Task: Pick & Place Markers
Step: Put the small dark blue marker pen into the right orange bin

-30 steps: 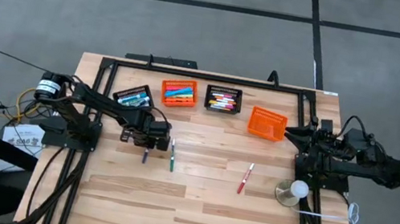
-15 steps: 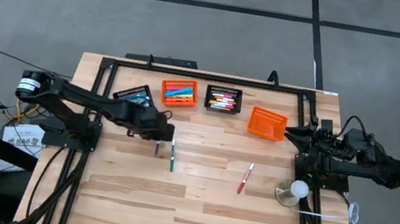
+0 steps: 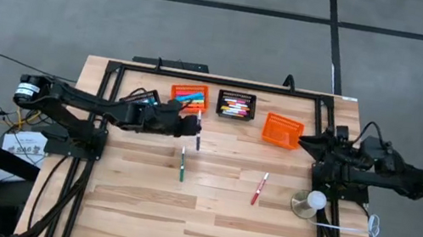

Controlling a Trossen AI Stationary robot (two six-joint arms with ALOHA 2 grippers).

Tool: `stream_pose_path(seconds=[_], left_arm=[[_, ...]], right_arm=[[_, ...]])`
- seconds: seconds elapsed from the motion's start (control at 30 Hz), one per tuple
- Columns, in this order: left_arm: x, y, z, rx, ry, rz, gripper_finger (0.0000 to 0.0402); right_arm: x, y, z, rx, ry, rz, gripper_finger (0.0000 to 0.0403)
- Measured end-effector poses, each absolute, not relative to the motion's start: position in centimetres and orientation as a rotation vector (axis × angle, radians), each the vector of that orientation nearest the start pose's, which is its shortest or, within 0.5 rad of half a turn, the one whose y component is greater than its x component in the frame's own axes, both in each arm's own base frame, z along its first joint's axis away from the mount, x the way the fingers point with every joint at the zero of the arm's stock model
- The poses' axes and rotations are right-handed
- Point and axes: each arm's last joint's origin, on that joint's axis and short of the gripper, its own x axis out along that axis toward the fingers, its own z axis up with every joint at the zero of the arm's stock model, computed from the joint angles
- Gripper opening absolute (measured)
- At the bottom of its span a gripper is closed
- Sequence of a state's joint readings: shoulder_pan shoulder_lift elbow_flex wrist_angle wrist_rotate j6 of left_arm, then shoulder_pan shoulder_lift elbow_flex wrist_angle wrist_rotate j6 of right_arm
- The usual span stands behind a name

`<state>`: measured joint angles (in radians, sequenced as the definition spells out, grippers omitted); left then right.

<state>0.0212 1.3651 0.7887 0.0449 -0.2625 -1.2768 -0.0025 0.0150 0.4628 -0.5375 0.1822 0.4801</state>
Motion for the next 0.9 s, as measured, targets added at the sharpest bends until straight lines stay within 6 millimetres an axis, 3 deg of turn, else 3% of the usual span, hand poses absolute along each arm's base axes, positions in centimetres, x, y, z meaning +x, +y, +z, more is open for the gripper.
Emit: stream_pose_path(seconds=[0.27, 0.67, 0.9], left_arm=[[29.2, 1.8, 24.1, -1.18, 0.161, 0.504, 0.0038], [29.5, 1.9, 25.0, -1.157, 0.083, 0.441, 0.0037], [29.7, 1.9, 25.7, -1.125, 0.03, 0.404, 0.0036]], right_arm=[[7.5, -0.5, 24.5, 0.554, 0.105, -0.197, 0.012], [13.4, -0.4, 24.6, 0.611, 0.114, -0.16, 0.0224], [17.0, -1.1, 24.3, 0.666, 0.075, -0.111, 0.0234]])
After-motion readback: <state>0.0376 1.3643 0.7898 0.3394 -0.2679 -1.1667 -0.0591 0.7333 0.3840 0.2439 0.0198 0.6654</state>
